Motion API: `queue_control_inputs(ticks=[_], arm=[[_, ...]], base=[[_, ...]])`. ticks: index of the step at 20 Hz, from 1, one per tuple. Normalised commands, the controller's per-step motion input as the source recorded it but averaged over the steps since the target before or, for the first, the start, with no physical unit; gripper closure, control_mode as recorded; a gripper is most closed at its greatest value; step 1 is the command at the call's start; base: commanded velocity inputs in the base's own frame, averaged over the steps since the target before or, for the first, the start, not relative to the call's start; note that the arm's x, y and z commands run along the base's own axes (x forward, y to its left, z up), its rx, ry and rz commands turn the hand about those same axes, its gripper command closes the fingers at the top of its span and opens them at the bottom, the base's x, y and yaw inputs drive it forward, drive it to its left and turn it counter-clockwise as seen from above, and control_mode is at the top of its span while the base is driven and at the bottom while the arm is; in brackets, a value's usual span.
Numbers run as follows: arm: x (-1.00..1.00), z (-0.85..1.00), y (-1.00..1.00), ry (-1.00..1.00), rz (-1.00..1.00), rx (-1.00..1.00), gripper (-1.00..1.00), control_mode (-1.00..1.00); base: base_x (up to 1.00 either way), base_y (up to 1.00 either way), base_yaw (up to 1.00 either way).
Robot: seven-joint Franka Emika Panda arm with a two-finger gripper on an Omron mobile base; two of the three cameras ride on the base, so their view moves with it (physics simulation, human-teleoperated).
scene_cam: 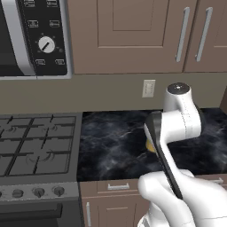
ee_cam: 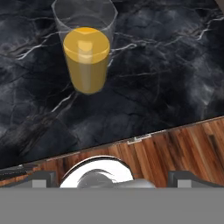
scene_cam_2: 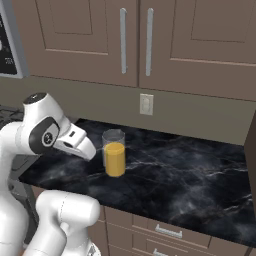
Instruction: Move the grapes and kebabs from the top shelf to the second highest shelf to make space. Then, place the pitcher from the counter on the cleared top shelf.
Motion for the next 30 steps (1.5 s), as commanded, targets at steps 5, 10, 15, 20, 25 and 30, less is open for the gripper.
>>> queue_control_inputs(ticks=[5,10,15,20,25,30], arm=[[0.66,-0.20,-0.02,-0.01,0.04,0.00,-1.00,-1.00],[0.40,-0.14,0.00,-0.03,0.07,0.00,-1.00,-1.00],[0.34,-0.29,-0.07,0.00,0.02,0.00,-1.00,-1.00],[0.28,-0.23,-0.03,-0.03,0.01,0.00,-1.00,-1.00],[0.27,-0.17,-0.10,-0.04,0.00,0.00,-1.00,-1.00],[0.27,-0.15,-0.13,-0.04,0.00,0.00,-1.00,-1.00]], base=[[0.00,0.00,0.00],[0.00,0.00,0.00],[0.00,0.00,0.00],[0.00,0.00,0.00],[0.00,0.00,0.00],[0.00,0.00,0.00]])
